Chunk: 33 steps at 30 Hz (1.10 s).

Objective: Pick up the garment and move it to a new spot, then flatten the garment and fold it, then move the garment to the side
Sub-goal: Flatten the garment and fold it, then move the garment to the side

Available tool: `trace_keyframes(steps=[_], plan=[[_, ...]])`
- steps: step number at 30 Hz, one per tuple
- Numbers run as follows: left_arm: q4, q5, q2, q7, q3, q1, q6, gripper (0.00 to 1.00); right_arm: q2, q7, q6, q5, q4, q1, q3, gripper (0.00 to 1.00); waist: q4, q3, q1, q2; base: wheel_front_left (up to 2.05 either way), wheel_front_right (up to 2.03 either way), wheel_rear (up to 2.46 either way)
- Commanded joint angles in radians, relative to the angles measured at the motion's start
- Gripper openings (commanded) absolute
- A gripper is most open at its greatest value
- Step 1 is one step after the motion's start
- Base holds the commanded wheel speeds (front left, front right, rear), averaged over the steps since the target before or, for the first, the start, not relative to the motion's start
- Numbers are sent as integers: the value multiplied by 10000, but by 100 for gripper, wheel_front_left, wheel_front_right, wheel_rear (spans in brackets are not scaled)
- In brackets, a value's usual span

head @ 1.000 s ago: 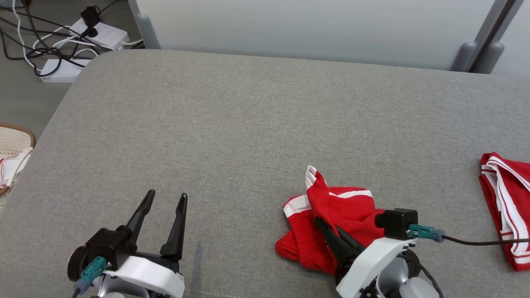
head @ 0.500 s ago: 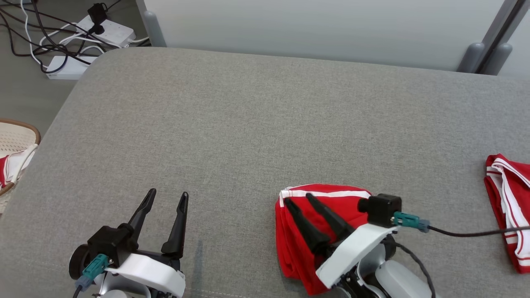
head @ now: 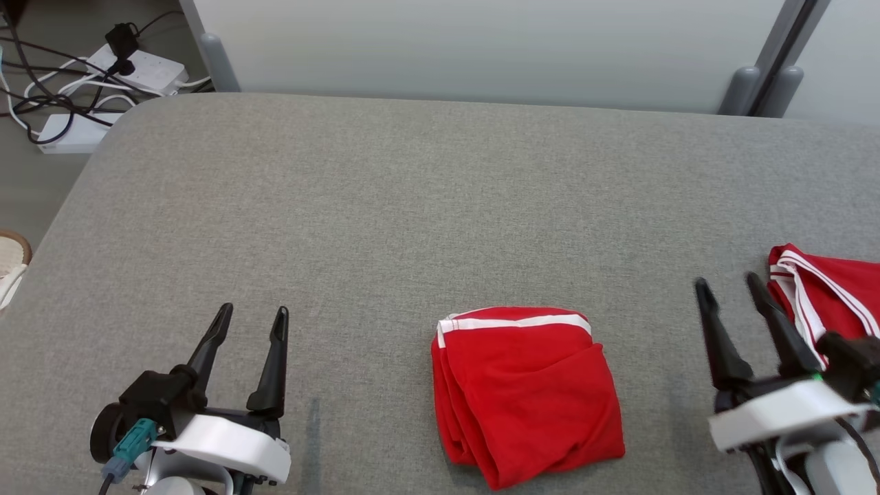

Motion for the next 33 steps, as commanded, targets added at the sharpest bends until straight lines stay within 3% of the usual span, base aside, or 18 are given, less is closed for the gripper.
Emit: trace_keyframes(steps=[1,7,22,27,33], plan=[[-277,4,226,-98,447,-201,98,100,-57,-129,0,-240,-360,135,-54,100,-61,-27,0,-1,0,0,0],[-441,-68,341,-71,579,56,276,100,186,-131,0,-1181,-675,1408,-1260,100,-271,-117,0,-1,0,0,0],[-720,-155,577,164,618,545,561,100,343,-133,0,-1365,-784,1914,-1264,100,-429,-509,0,-1,0,0,0],[-783,-151,553,183,557,448,565,100,211,-42,0,-959,-58,1474,-570,100,-341,-397,0,-1,0,0,0],[-736,-139,418,170,384,257,482,100,23,609,0,59,1369,258,1228,100,-157,-195,0,-1,0,0,0]])
